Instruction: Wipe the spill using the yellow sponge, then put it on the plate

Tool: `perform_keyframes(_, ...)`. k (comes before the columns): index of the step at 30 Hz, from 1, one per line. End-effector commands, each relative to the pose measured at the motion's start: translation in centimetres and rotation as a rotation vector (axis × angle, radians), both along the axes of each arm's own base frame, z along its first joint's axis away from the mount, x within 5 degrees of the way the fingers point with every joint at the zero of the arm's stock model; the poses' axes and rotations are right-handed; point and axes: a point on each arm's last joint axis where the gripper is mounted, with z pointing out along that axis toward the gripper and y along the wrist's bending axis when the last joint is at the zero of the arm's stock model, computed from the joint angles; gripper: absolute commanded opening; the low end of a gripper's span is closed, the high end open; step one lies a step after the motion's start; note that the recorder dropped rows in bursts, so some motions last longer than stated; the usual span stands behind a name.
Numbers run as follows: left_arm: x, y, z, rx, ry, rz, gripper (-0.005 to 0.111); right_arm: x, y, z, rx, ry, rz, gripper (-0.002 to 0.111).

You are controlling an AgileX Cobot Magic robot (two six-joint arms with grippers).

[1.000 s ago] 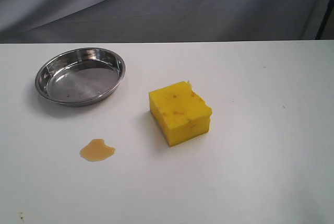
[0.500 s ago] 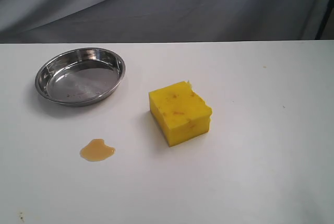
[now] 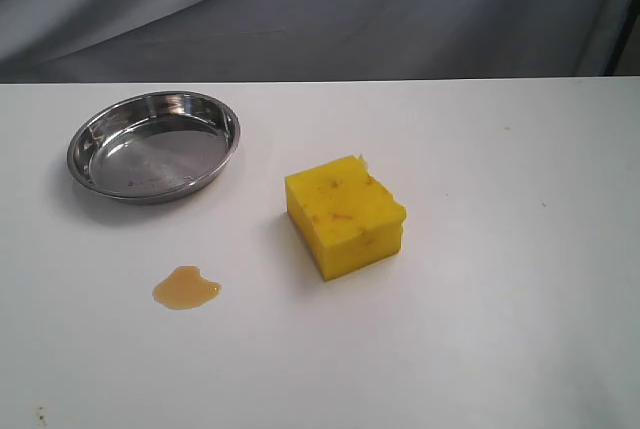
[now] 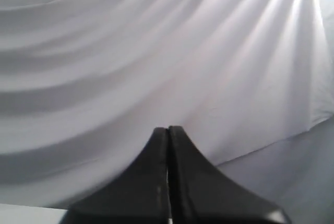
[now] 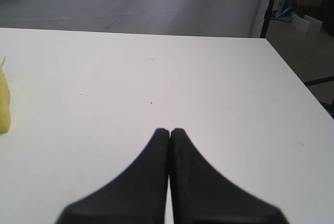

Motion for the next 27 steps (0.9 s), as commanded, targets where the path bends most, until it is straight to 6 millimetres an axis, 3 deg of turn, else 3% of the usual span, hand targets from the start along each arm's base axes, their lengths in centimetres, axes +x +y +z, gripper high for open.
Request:
perform_keyframes(1,-0.3,0.1,0.7,-0.223,-0.104,-0.072,0.000,0.0,0.0,-0.1,-0.002,-0.004,0.001,0.000)
perform_keyframes(8,-1.8,0.6,2.9,-0.326,-0.409,-0.109,0.000,0.0,0.0,-0.1,0.000,-0.005,0.002,0.000)
perform_keyframes(18,-3.3,0.8,4.6,-0.295,-0.616,-0.111,0.000,0.0,0.0,-0.1,0.000,-0.005,0.002,0.000)
perform_keyframes(23,-4.0,0.7,9.9,-0.290,-0.658,-0.127,0.000,0.0,0.0,-0.1,0.000,-0.005,0.002,0.000)
perform_keyframes(27,-1.5,0.4,15.2,-0.250,-0.573,-0.113,0.000,0.0,0.0,-0.1,0.000,-0.005,0.002,0.000)
